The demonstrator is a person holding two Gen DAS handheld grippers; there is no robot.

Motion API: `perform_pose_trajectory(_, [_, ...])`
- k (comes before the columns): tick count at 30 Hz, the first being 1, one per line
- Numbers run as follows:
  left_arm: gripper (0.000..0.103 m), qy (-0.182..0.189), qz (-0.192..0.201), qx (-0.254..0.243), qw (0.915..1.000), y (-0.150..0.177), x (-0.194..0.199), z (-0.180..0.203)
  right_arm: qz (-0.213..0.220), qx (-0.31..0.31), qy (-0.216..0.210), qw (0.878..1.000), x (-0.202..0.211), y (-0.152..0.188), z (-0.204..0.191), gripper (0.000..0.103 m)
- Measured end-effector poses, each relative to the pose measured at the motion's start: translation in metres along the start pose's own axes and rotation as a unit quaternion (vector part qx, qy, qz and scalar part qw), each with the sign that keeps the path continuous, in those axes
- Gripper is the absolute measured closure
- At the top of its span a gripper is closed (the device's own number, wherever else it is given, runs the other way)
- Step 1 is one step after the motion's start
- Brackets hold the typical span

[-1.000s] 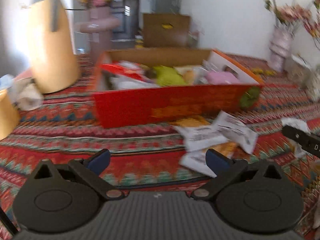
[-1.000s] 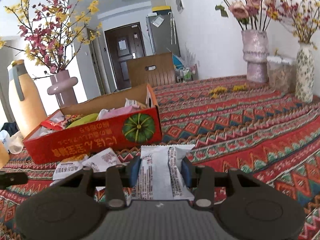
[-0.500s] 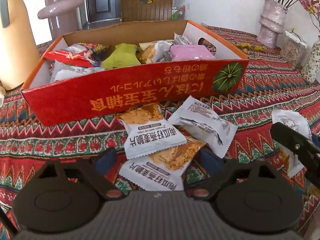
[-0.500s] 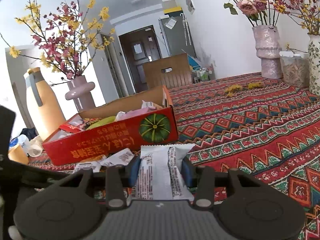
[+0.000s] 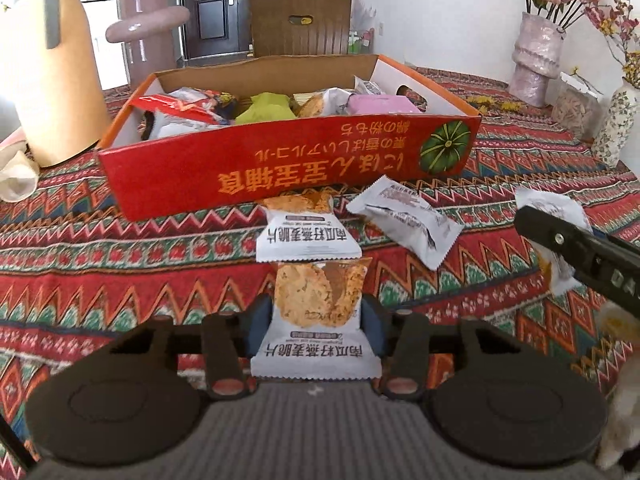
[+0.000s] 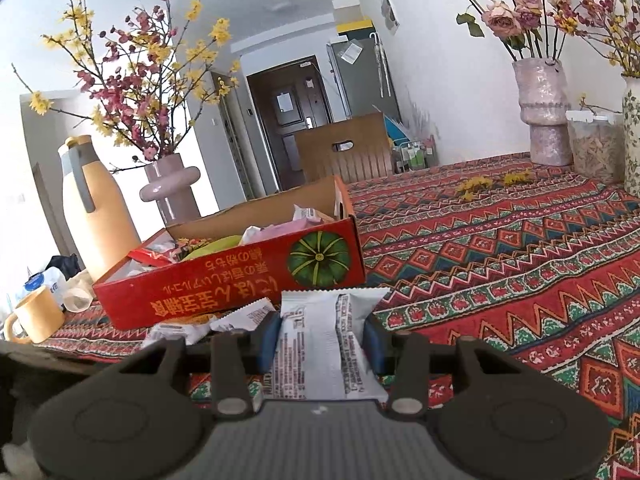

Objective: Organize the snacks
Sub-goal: 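Grasp a white oat-cracker packet with the left gripper while the right holds its packet, then carry both packets over the box and open both grippers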

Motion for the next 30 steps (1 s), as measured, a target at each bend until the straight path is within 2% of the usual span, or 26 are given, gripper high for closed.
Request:
perform_pose_trajectory(6, [0.056, -0.004, 0.02, 0.008, 0.9998, 0.005, 0.02, -0.011, 0.0, 0.012, 0.004, 1.0, 0.0, 0.0, -0.003, 0.06])
perform_pose_trajectory(14, [0.056, -0.005, 0.053, 0.013, 0.9985, -0.005, 0.042, -0.018, 0.0, 0.028, 0.012, 1.0, 0.006, -0.003, -0.011, 0.06])
perform_pose_trajectory(22, [0.056, -0.009, 0.096, 0.022, 0.9951, -0.031, 0.061, -0.026, 0.012, 0.044, -0.004, 0.999, 0.014, -0.018, -0.033, 0.06])
perform_pose_trajectory(30, [0.056, -0.02, 0.141, 0.041, 0.989, -0.071, 0.075, -0.038, 0.033, 0.076, -0.019, 0.996, 0.009, -0.049, -0.06, 0.06])
Point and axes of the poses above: each gripper's, at about its wrist camera, not at the fingertips, and x roughly against the way its jaws point, z to its right, y to its underside, the point moved 10 cm from there along -x, roughly the way its jaws point, and after that the axes turned 3 degrees about -z, right-handed, at the moved point
